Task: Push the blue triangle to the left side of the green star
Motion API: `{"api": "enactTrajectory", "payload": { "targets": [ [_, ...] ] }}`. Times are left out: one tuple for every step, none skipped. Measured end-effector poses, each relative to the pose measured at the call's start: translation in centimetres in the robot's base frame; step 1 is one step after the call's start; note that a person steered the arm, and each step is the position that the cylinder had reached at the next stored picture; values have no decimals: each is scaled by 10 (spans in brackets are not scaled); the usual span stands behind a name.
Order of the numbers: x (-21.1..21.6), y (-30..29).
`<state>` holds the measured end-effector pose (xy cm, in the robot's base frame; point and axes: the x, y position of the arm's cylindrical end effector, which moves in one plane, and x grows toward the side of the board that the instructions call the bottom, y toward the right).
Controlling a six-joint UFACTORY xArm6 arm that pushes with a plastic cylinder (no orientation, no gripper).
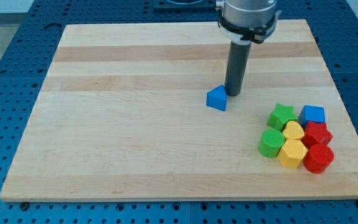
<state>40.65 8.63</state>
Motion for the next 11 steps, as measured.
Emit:
{"api": "enactTrajectory", "payload": {
  "targets": [
    [-3, -28],
    [18, -48],
    [47, -42],
    [48, -42],
    [39, -63],
    [43, -95],
    [71, -112],
    [81, -92],
    [81, -40],
    [88, 3],
    [96, 18]
  ]
}}
